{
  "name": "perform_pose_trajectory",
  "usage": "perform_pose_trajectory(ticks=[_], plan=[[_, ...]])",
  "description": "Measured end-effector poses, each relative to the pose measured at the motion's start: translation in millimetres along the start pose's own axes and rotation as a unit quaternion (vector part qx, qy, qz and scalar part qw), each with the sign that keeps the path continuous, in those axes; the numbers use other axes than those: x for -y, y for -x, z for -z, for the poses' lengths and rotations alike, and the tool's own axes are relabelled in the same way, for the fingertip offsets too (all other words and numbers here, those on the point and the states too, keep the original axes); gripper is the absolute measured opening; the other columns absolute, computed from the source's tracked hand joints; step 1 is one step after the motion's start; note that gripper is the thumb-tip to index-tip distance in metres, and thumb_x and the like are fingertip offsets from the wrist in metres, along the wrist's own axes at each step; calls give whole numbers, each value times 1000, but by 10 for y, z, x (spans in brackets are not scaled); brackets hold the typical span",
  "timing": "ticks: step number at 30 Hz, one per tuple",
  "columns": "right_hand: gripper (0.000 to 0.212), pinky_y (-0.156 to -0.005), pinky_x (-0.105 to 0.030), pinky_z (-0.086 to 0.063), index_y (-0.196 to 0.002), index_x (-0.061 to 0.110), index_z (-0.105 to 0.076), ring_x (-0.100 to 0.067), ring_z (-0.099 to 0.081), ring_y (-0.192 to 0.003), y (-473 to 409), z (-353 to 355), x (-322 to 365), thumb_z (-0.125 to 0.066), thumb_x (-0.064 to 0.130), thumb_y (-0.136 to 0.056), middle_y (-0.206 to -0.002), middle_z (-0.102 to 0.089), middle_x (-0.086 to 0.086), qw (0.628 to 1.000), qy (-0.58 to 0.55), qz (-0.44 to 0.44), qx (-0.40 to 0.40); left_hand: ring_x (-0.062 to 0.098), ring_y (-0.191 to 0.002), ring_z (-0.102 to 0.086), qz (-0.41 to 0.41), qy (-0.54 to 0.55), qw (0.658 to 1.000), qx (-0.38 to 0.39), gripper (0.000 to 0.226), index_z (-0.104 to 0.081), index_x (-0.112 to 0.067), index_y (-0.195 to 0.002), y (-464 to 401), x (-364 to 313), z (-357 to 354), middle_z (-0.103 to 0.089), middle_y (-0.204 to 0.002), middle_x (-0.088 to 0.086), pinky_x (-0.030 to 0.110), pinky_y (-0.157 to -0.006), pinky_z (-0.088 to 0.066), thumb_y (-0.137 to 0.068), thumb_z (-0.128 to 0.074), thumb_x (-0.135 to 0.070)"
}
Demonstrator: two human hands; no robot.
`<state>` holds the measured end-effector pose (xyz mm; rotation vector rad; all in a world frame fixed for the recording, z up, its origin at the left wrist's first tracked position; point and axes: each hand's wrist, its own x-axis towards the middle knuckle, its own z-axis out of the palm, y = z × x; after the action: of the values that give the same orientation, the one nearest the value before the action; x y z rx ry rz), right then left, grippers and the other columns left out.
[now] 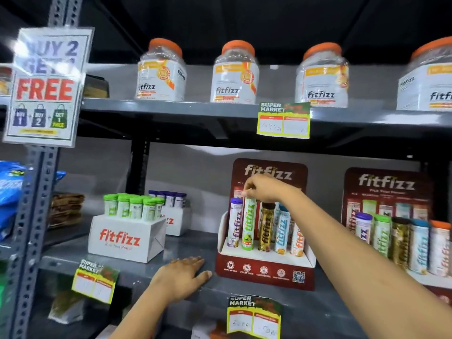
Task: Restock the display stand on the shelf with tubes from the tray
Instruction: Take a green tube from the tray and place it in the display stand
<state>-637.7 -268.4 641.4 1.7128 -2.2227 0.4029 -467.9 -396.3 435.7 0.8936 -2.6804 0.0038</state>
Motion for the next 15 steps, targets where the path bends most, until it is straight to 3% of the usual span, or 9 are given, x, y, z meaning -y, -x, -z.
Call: perform_pose_trajectory(ticks=[7,15], plan=[[29,-79,-30,-40,-105,11,-68,-17,-55,-94,-76,-77,-89,-57,34,-92,-112,-66,-7,1000,-11,-17,-2,13,-139,-25,-3,-3,1000,7,61,-26,-25,-147,59,-45,58,-25,-154,-4,30,-111,-18,-95,-26,-58],[31,-92,-38,-46,-106,17,-68,-22,-58,-107,-44,-213,-73,-60,41,-88,-119,-65,-5,999,-2,-24,24,13,-140,-23,2,-4,1000,26,61,-23,-25,-148,104,-82,120,-23,-155,-4,30,-111,-17,-96,-25,-57]])
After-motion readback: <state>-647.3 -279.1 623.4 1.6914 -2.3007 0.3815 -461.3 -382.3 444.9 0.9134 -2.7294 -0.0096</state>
